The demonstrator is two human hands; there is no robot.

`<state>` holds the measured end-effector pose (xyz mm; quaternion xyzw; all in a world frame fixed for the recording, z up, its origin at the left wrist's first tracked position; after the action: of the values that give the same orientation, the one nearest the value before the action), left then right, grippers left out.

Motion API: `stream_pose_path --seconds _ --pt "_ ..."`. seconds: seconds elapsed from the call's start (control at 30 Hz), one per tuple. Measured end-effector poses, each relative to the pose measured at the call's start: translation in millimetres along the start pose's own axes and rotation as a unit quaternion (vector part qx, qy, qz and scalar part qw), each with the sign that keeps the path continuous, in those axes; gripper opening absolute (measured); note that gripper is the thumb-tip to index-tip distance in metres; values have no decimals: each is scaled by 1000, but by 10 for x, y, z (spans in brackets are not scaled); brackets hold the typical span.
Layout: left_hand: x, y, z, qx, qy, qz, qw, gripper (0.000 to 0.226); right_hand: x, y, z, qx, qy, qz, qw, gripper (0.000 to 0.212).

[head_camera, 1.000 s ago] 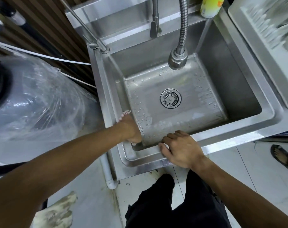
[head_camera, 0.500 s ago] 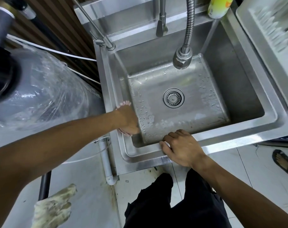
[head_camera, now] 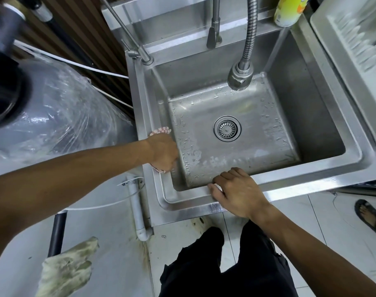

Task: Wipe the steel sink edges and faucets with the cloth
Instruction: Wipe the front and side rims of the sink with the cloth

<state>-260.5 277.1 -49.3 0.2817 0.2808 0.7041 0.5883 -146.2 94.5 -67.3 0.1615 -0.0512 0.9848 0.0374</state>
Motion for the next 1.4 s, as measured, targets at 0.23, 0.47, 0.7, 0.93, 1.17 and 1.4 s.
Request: stream_pose_path --seconds 0.23,0.47,0.7,0.93,1.17,1.4 --pt "-620 33 -221 -91 217 70 969 52 -137 25 59 41 21 -11 999 52" --pt "-1120 -247 -116 -82 465 251 845 46 -876 277 499 -43 41 -78 995 51" --pt "-1338 21 209 -289 389 174 857 48 -1432 779 799 -103 60 -192 974 51" --pt "-1321 -234 158 -216 396 183 873 76 -1606 1077 784 -80 43 -224 970 65" --pt "-2118 -1303 1411 -242 442 156 849 82 -1941 1198 1108 -127 22 -195 972 47" --pt "-2226 -1426 1615 -208 461 91 858 60 -2567 1418 1429 -123 44 -167 977 46"
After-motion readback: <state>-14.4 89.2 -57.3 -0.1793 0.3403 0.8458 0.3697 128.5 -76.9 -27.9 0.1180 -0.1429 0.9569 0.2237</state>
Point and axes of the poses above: each hand's wrist, its own y-axis away from the middle knuckle, its own z-axis out of the back of the hand, x = y × z, the point moved 6 cm from there along -y, towards the middle knuckle, and after that the axes turned 14 degrees about -x, right-handed, at the moved point
